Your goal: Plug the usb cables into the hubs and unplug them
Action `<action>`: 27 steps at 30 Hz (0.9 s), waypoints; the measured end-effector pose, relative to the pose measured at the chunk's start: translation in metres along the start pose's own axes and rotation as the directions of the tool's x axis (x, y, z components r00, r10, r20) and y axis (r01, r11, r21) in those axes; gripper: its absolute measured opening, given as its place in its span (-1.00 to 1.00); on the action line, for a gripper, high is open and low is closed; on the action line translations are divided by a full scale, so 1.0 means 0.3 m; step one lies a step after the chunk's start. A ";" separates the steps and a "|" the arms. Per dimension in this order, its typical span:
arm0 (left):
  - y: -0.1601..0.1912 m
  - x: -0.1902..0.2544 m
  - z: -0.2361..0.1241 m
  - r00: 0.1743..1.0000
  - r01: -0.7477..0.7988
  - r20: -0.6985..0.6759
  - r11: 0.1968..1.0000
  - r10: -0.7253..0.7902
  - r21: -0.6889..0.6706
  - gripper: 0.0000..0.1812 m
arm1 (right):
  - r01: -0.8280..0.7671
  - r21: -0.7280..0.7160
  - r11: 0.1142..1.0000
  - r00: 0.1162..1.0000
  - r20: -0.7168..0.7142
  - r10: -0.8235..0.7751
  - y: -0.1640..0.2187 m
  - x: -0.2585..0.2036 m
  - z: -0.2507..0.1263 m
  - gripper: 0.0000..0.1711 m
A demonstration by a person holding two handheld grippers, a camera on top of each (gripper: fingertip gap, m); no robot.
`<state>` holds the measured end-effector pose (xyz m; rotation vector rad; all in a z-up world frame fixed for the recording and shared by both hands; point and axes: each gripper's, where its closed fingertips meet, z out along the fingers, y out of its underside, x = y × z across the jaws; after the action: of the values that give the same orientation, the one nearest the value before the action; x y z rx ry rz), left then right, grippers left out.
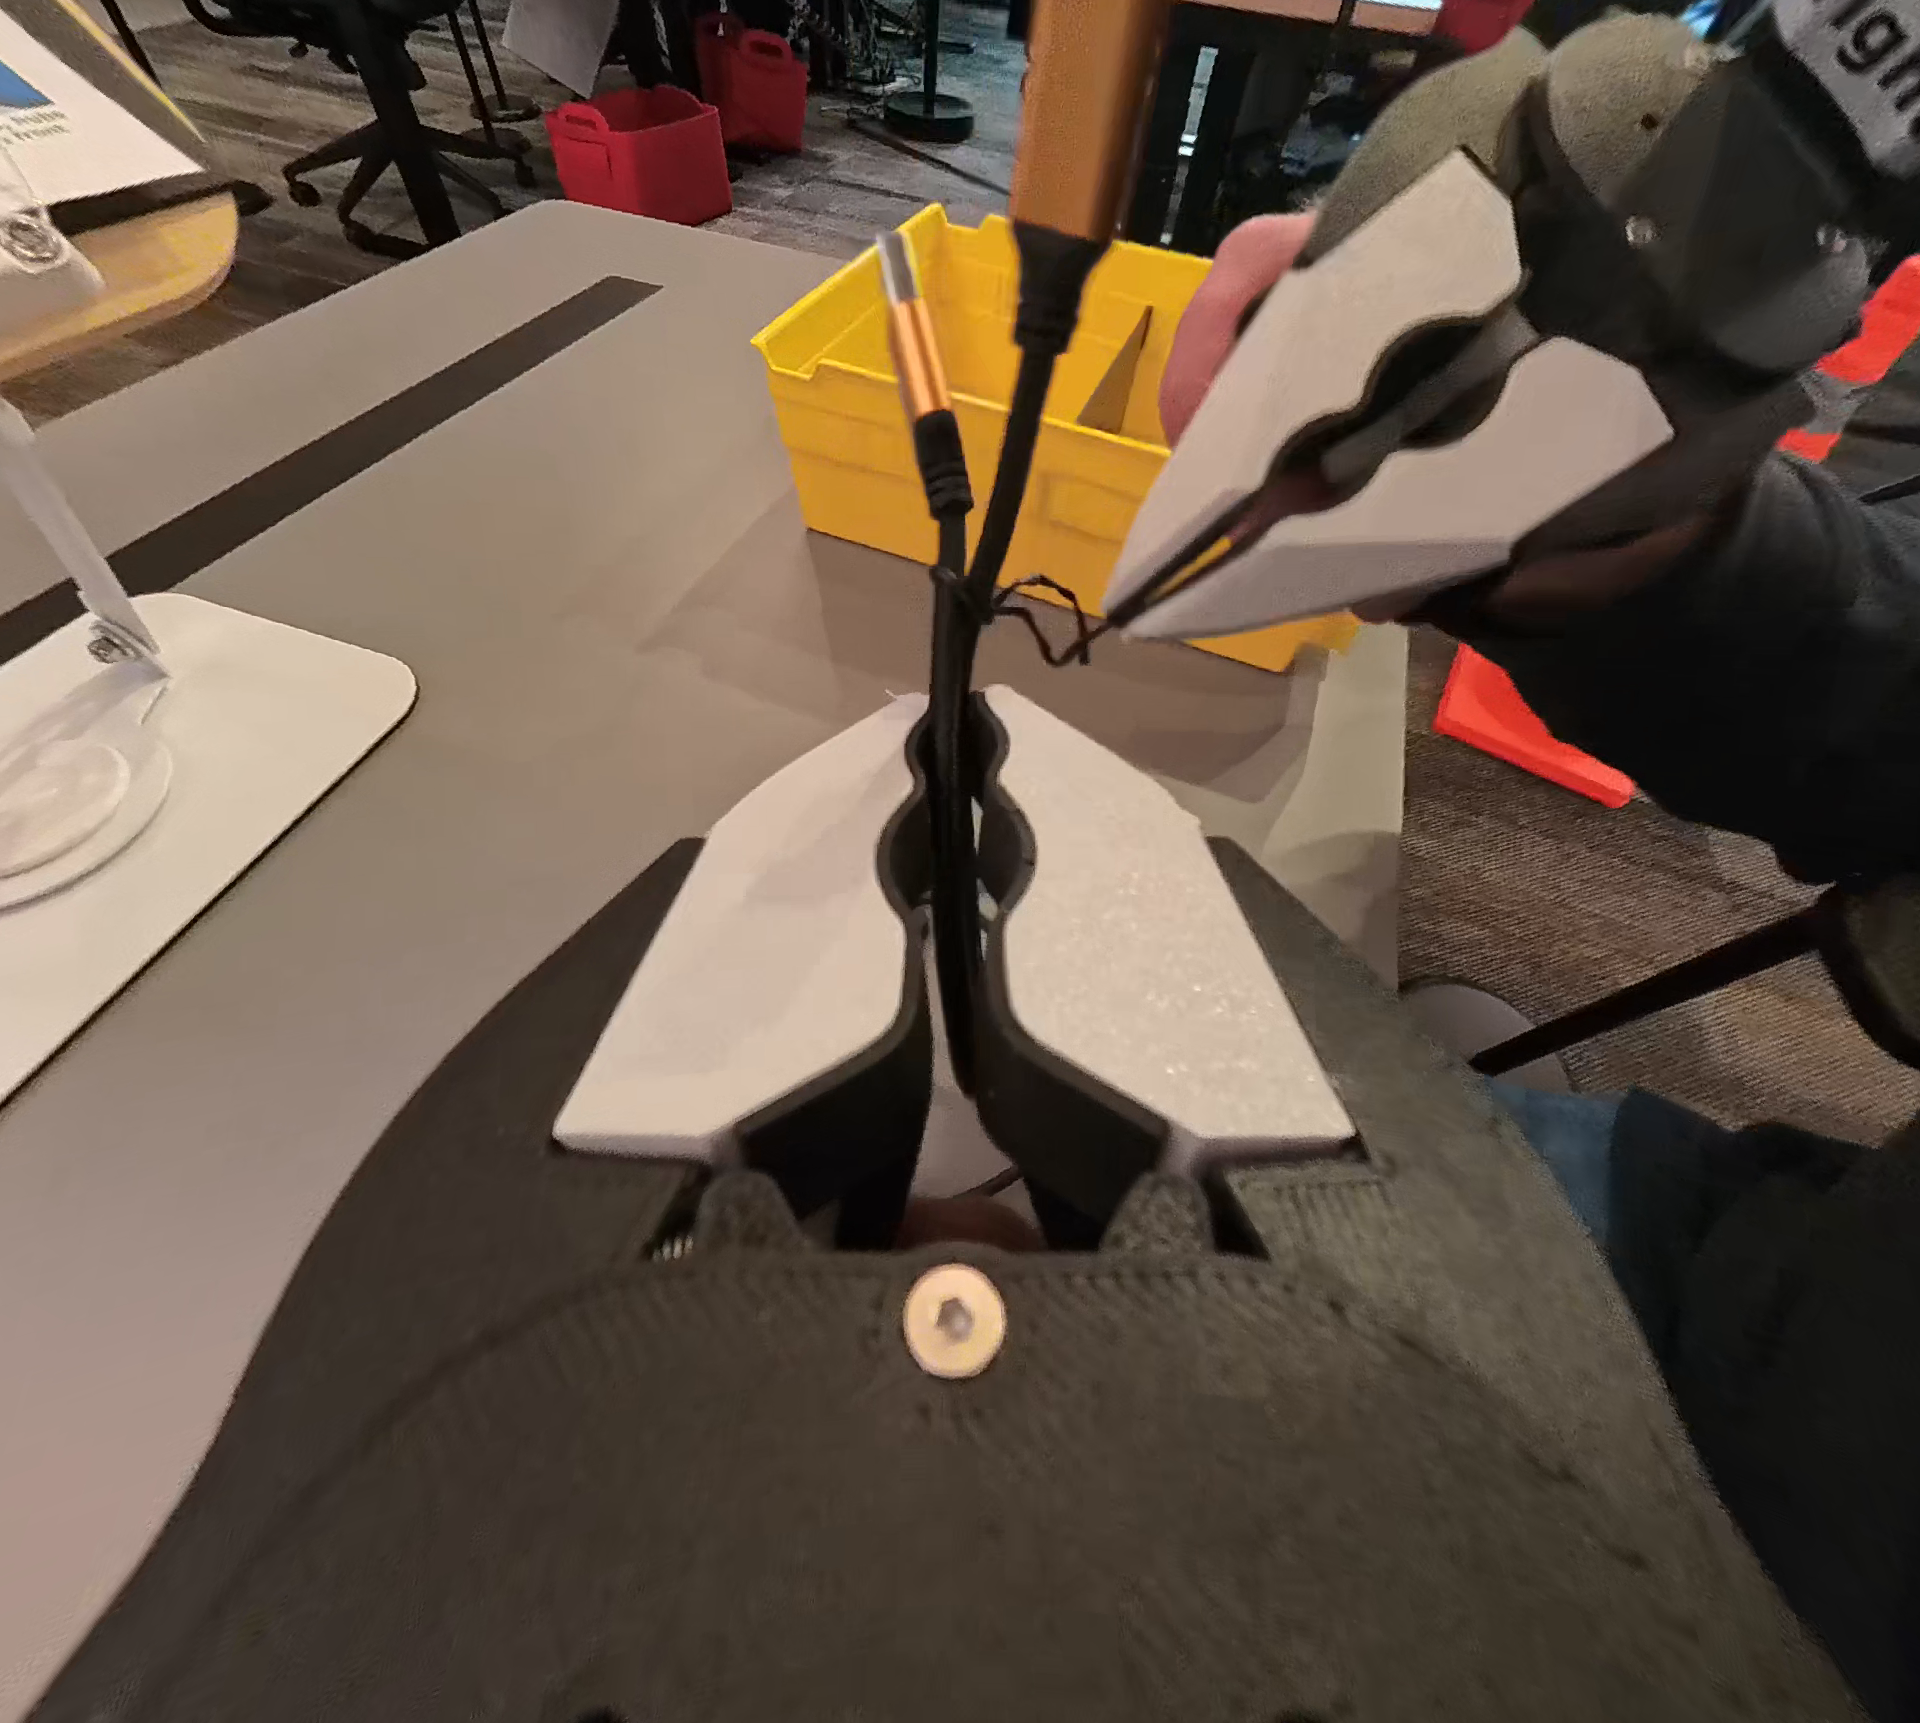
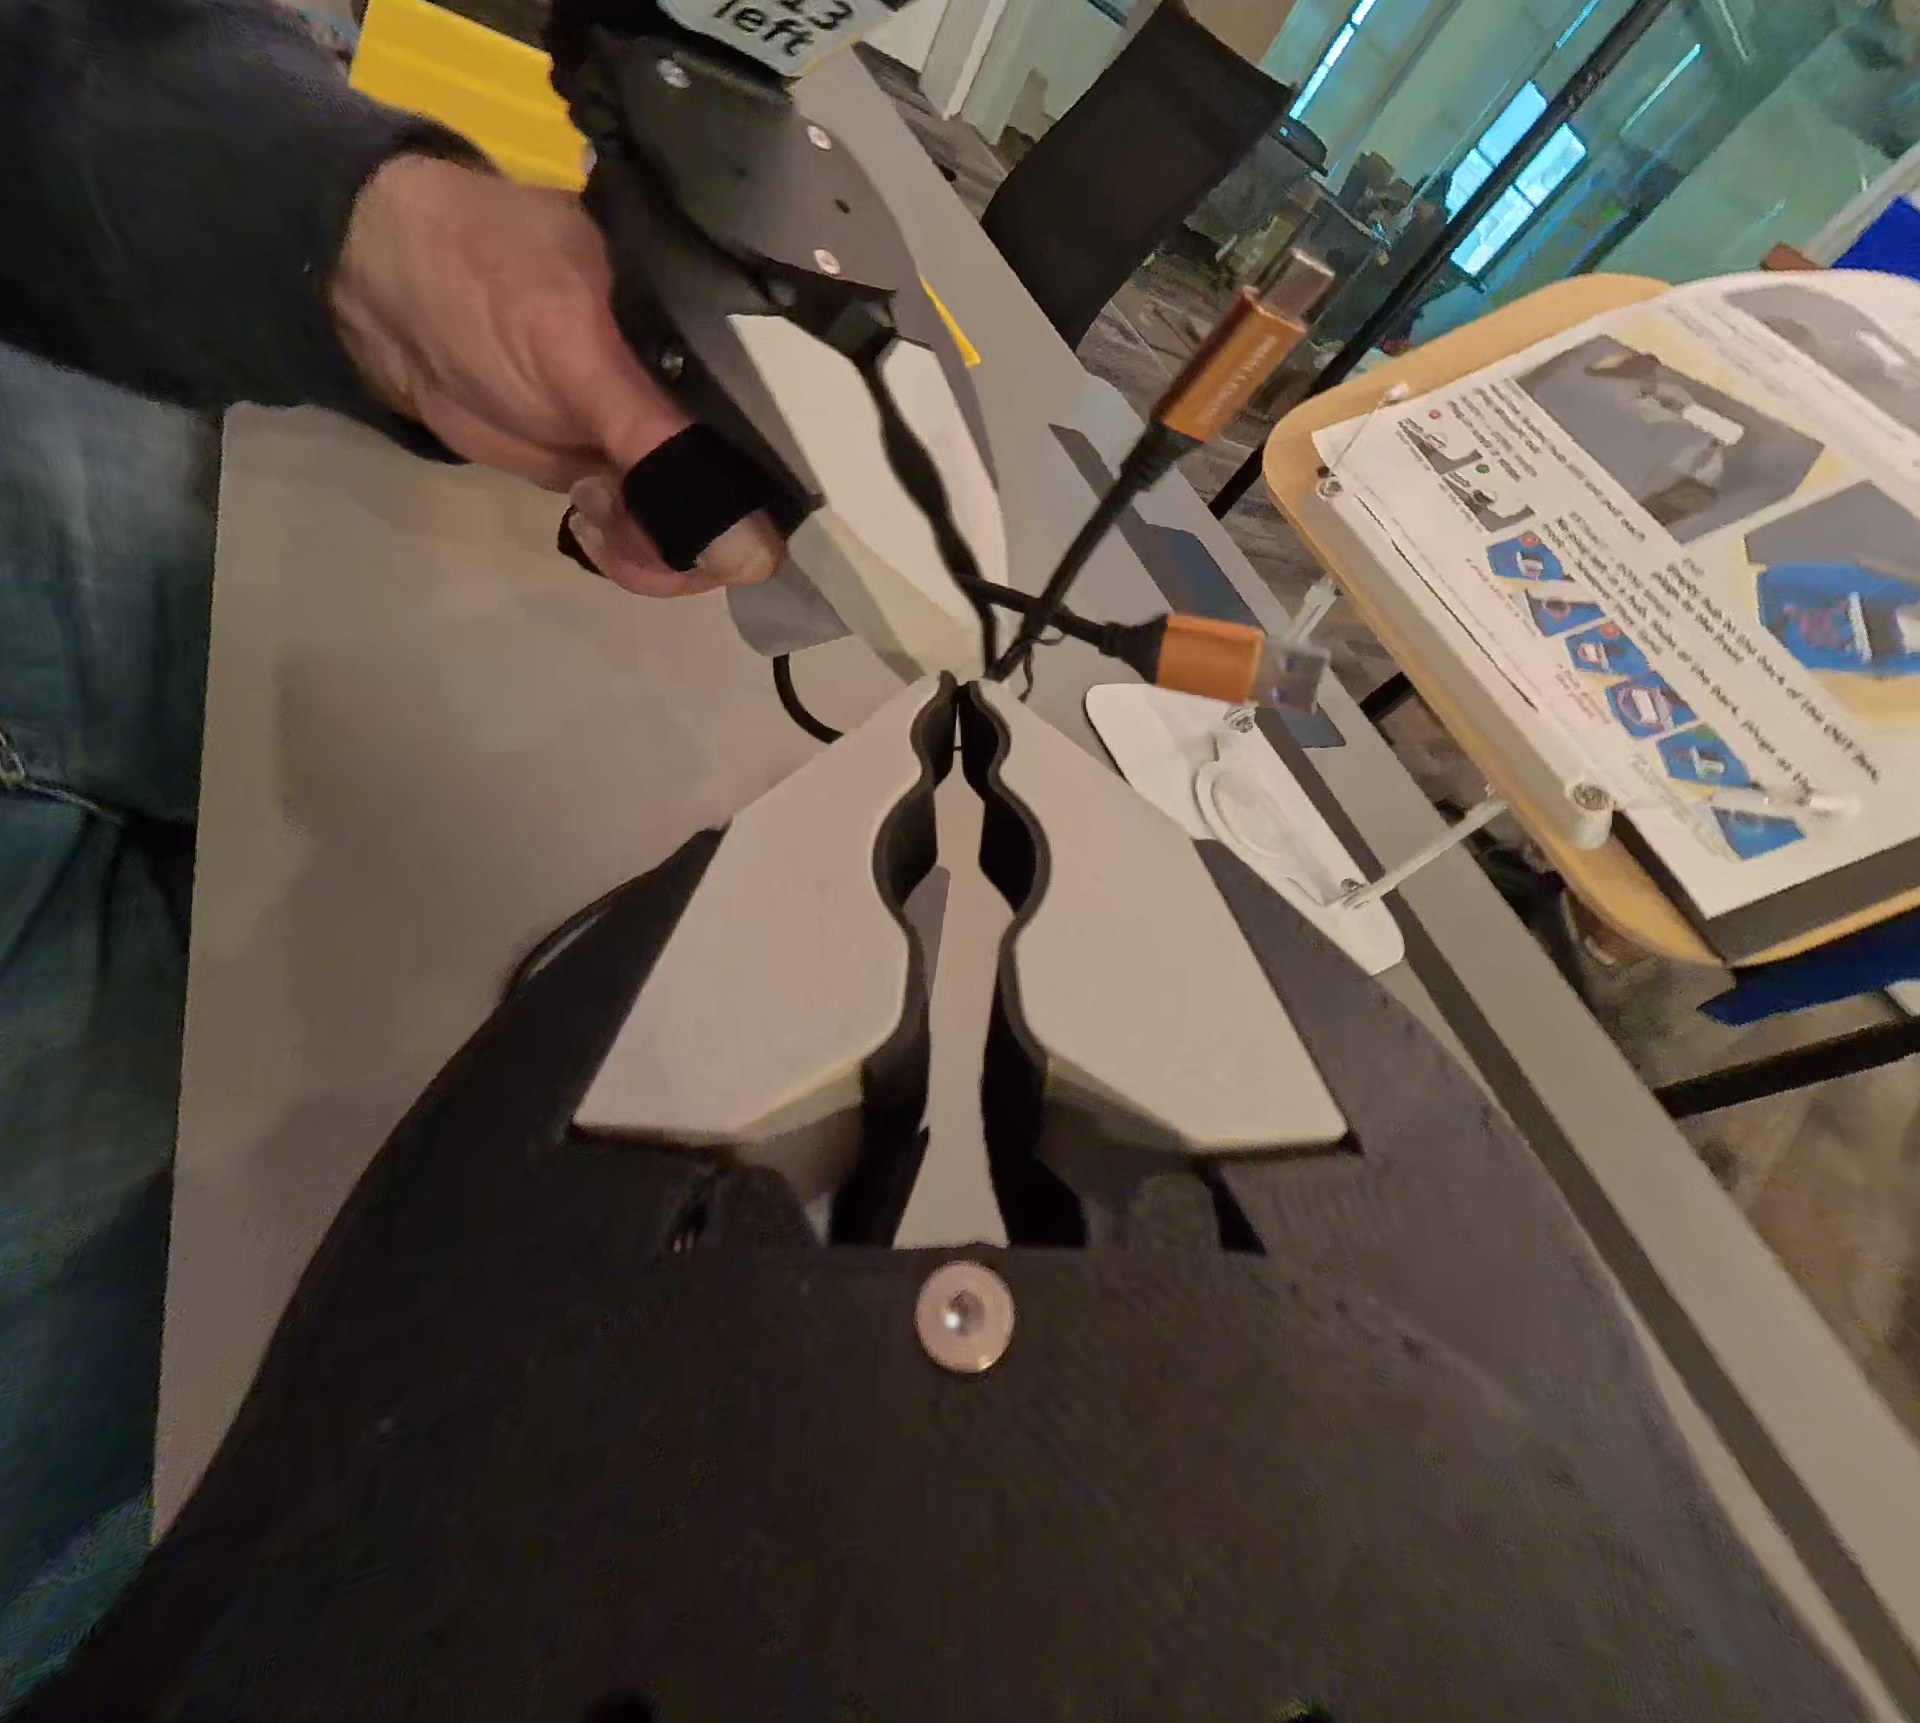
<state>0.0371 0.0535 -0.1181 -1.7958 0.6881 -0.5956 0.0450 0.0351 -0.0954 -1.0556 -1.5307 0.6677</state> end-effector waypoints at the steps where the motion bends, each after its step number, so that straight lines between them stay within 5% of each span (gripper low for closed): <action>1: -0.001 0.003 0.001 1.000 0.014 -0.007 1.000 -0.014 0.005 -0.97 | 0.028 -0.007 1.000 1.000 -0.001 -0.028 0.000 -0.010 0.003 -1.00; 8: -0.001 0.006 0.001 0.994 0.108 -0.036 0.993 -0.107 0.036 -0.97 | 0.176 -0.115 0.978 0.982 -0.049 -0.182 0.033 -0.029 0.034 -1.00; 18: -0.037 0.021 -0.018 0.989 0.131 -0.088 0.988 -0.123 0.086 -0.97 | 0.049 -0.113 0.992 0.989 -0.132 -0.064 0.075 0.038 0.028 -1.00; 27: -0.022 -0.002 -0.022 0.997 0.073 -0.035 0.996 -0.071 0.058 -0.97 | -0.029 0.015 0.999 0.997 -0.075 0.030 -0.013 0.042 -0.027 -1.00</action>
<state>0.0333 0.0512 -0.1098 -1.7649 0.6243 -0.6886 0.0518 0.0436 -0.0844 -1.0827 -1.4462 0.6507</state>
